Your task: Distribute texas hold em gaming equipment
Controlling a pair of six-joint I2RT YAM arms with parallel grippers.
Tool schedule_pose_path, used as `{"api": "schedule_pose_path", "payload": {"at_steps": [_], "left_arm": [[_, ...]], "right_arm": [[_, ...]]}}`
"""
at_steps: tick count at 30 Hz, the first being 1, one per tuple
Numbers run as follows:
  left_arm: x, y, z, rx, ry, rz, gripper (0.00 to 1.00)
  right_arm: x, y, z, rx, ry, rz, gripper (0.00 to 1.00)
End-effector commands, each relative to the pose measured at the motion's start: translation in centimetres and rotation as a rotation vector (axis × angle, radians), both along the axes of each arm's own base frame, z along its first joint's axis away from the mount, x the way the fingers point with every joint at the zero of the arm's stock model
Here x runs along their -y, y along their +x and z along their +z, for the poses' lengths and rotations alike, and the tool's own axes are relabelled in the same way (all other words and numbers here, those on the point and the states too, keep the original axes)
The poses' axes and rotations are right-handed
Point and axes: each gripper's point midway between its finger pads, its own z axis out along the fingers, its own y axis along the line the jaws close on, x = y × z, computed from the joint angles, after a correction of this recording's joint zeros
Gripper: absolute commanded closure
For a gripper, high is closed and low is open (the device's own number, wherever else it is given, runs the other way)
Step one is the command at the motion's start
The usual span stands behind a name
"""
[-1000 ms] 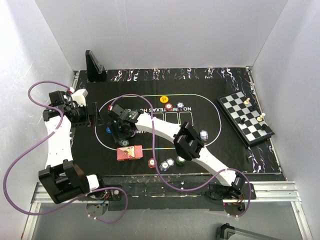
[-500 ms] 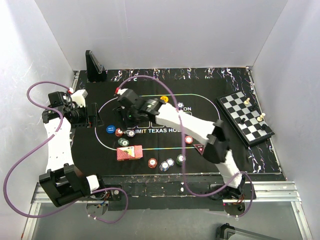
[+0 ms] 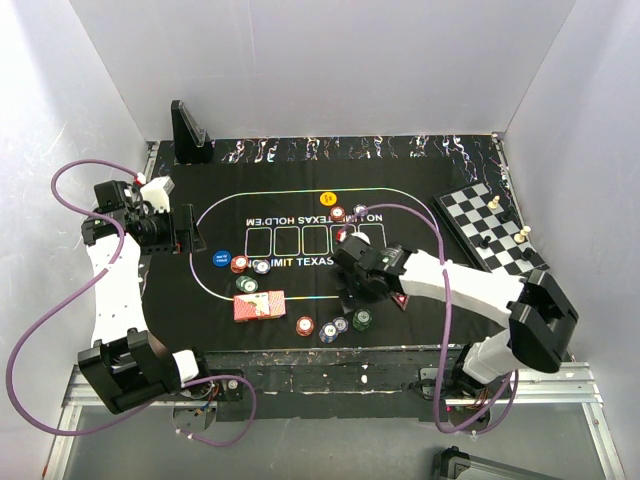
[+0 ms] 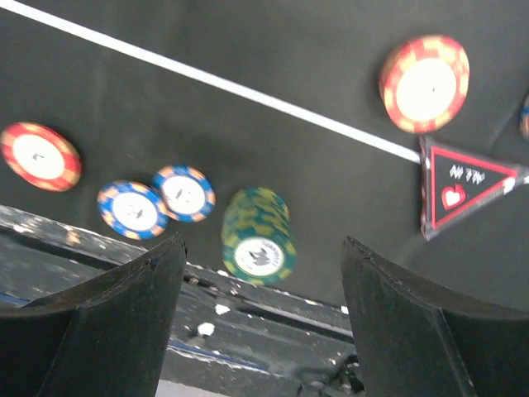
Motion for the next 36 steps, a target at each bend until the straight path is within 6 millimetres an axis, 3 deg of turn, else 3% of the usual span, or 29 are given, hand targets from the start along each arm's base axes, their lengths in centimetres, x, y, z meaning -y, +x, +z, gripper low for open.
{"api": "schedule_pose_path", "payload": {"at_steps": [1,5,12,21,31,36], "left_arm": [[0.3,0.2,1.4,0.039,-0.017,-0.01,0.0],[0.3,0.1,1.4,0.039,-0.016,-0.009,0.0],[0.4,0.0,1.3,0.034,-0.015,-0.013,0.0],[0.3,0.0,1.3,0.034,-0.013,-0.011,0.0],[0.2,0.1,1.0,0.031,-0.011,-0.009,0.0],[0.1,-0.1,0.8,0.035,-0.003,-0.007,0.0]], "right_arm": [[1.5,-0.7,0.5,0.027,0.058,-0.079,0.18],[2.5,-1.4,-0.9,-0.002,0.033,-0.093,0.17],[0.9,-1.9,-2.7,-0.07,0.057,-0.068,0.17],[1.2,-2.1,-5.7,-0.116,0.0,-0.078,0.22],[1.3,-2.3,-5.7,-0.123,0.01,-0.092,0.4],[1.2,-2.4,-4.8,-0.122,0.021,-0.088,0.43]]}}
